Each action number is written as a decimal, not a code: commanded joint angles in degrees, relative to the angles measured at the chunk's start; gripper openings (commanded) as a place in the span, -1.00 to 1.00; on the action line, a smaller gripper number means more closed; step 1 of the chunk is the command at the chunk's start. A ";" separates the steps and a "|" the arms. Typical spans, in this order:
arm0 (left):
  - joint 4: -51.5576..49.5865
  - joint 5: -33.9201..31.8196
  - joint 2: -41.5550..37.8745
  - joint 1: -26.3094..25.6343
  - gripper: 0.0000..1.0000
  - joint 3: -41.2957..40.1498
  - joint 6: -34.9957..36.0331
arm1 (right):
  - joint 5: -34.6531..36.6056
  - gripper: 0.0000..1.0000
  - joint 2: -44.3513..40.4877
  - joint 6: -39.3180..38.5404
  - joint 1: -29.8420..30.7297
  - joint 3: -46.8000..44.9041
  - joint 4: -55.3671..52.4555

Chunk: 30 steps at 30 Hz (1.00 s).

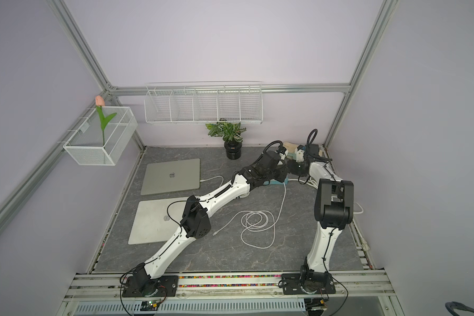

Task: Unplug the laptop charger
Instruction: Remove the charging cable from the plug.

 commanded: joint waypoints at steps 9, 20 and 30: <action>-1.94 -3.81 2.00 -0.25 -0.18 0.51 -1.20 | 4.15 0.08 2.27 -2.08 0.97 -3.98 -6.60; 0.30 -3.03 3.81 0.01 -0.39 1.13 -2.44 | 3.70 0.06 2.36 -1.73 0.99 -4.22 -6.14; 3.16 -1.46 4.44 0.27 -1.00 1.59 -2.31 | 3.68 0.05 2.33 -1.69 1.03 -4.58 -5.79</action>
